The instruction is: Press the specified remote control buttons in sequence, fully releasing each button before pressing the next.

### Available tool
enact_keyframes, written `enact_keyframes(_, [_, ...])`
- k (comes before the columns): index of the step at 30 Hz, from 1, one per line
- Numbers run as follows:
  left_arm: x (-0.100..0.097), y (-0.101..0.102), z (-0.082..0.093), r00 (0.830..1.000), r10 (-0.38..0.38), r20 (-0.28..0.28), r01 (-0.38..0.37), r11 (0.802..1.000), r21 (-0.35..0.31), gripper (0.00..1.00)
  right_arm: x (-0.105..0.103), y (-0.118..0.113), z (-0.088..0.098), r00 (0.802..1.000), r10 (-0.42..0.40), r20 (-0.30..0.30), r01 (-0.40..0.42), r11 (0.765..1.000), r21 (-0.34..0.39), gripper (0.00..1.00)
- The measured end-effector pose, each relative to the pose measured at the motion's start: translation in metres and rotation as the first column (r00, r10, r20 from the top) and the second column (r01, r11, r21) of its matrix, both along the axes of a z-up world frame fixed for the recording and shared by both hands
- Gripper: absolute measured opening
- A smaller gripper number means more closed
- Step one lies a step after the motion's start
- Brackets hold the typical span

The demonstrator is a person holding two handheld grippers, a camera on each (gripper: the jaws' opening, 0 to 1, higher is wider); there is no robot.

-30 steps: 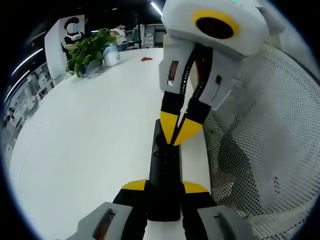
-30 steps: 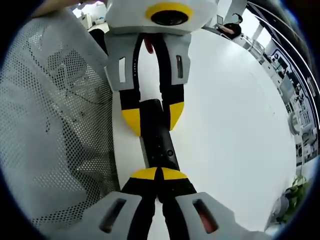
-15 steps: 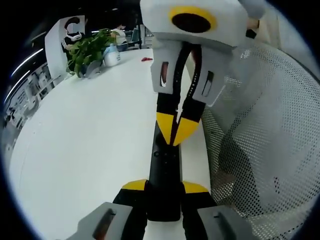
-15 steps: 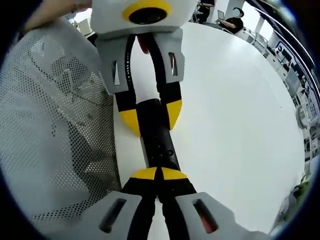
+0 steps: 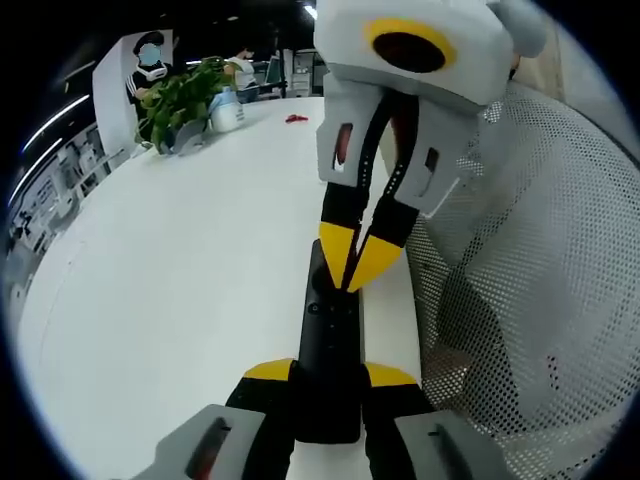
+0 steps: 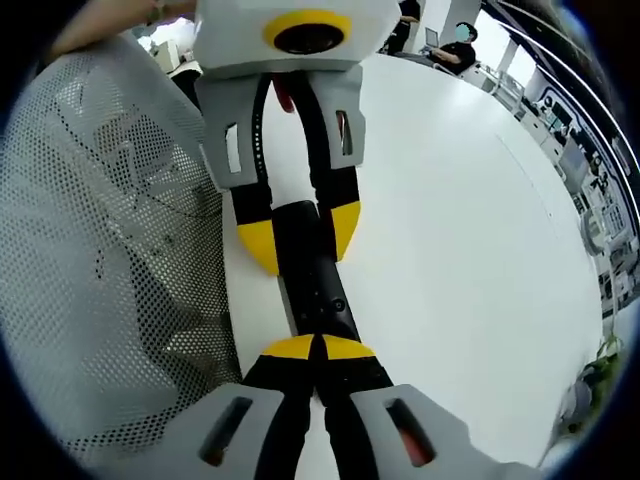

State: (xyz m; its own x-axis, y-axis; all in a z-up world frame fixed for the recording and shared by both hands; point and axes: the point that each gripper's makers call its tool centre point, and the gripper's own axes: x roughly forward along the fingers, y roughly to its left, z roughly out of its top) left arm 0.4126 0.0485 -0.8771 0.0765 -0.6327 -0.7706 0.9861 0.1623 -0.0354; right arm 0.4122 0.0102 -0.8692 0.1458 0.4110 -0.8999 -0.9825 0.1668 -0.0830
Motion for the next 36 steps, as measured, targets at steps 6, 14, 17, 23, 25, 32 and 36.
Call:
enact_keyframes(6, [0.0004,0.0001,0.0001,1.000,0.010,-0.006,-0.010,1.000,-0.008,0.25,0.0046,0.0028,0.0008,1.000,-0.007,-0.002,0.007,1.000,0.009,0.00])
enact_keyframes(14, [0.0003,-0.0001,-0.0001,1.000,0.007,-0.006,-0.007,1.000,-0.007,0.25,0.0065,0.0040,-0.0002,1.000,-0.002,-0.001,0.002,1.000,-0.015,0.00])
enact_keyframes(17, [0.0003,0.0000,-0.0003,1.000,0.007,-0.006,-0.007,1.000,-0.007,0.25,0.0071,0.0039,-0.0005,0.999,-0.024,-0.025,0.024,1.000,-0.019,0.00])
enact_keyframes(23, [0.0002,0.0000,-0.0004,1.000,0.006,-0.006,-0.006,1.000,-0.008,0.25,0.0061,0.0039,-0.0015,0.999,-0.008,-0.048,0.007,1.000,-0.027,0.00])
enact_keyframes(25, [0.0002,0.0000,-0.0004,1.000,0.005,-0.007,-0.005,1.000,-0.008,0.25,0.0056,0.0048,-0.0017,0.999,-0.002,-0.046,0.000,0.999,-0.041,0.00])
enact_keyframes(32, [0.0001,0.0001,-0.0002,1.000,0.005,-0.008,-0.006,1.000,-0.008,0.25,0.0065,0.0029,-0.0005,0.997,-0.034,-0.072,0.033,0.999,-0.010,0.00])
enact_keyframes(36, [0.0002,0.0002,-0.0004,1.000,0.008,-0.008,-0.008,1.000,-0.010,0.25,0.0074,0.0040,0.0002,0.995,-0.029,-0.100,0.028,1.000,-0.013,0.00])
